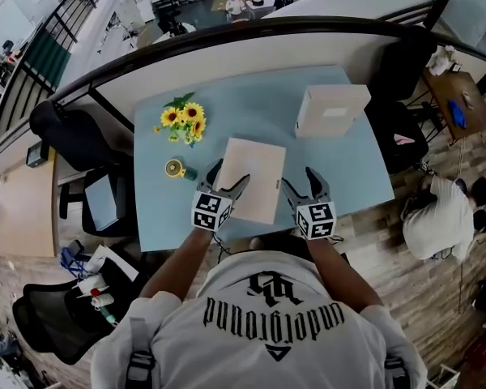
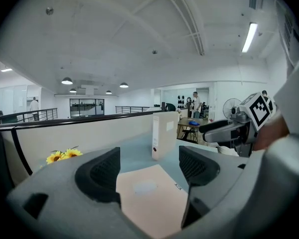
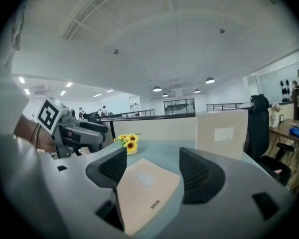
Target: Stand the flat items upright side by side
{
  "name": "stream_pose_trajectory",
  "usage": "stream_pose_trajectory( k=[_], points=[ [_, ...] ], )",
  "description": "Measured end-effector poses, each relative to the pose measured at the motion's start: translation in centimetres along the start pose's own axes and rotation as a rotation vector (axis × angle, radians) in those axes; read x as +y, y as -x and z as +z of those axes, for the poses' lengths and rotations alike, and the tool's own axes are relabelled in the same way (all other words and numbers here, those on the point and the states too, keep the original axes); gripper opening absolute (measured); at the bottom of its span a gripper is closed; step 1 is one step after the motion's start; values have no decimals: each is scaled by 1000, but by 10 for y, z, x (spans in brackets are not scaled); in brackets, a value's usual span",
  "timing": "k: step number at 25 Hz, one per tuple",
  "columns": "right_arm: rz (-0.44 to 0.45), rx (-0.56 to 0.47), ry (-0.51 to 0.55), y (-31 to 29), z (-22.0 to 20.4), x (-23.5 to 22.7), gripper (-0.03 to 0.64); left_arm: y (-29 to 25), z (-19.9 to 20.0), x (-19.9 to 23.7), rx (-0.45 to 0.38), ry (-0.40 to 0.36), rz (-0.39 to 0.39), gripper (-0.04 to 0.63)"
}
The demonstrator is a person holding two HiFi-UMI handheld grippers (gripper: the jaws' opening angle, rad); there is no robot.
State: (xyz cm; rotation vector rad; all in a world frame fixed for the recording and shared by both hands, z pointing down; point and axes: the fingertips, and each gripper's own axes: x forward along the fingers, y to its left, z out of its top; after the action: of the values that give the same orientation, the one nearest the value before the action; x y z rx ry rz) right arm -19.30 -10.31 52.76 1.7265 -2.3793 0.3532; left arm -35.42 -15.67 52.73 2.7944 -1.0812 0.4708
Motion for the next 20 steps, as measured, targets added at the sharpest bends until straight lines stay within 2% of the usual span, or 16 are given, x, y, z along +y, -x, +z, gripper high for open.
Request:
stream_pose_trajectory(
  k=[5,10,14,20],
  points=[
    [3,69,-6,-19,-26,2,331,-12,-39,20,77,43,-3,379],
    [11,171,-74,-45,-68,-7,333,-31,-81,46,166,92,12,379],
    [26,275,-153,-64,-108,-13,334,-45,-122,63,257,170,13,380],
    [63,405,-261,-91,-155,-15,336,-70,-175,72,418,271,-58,391]
  ],
)
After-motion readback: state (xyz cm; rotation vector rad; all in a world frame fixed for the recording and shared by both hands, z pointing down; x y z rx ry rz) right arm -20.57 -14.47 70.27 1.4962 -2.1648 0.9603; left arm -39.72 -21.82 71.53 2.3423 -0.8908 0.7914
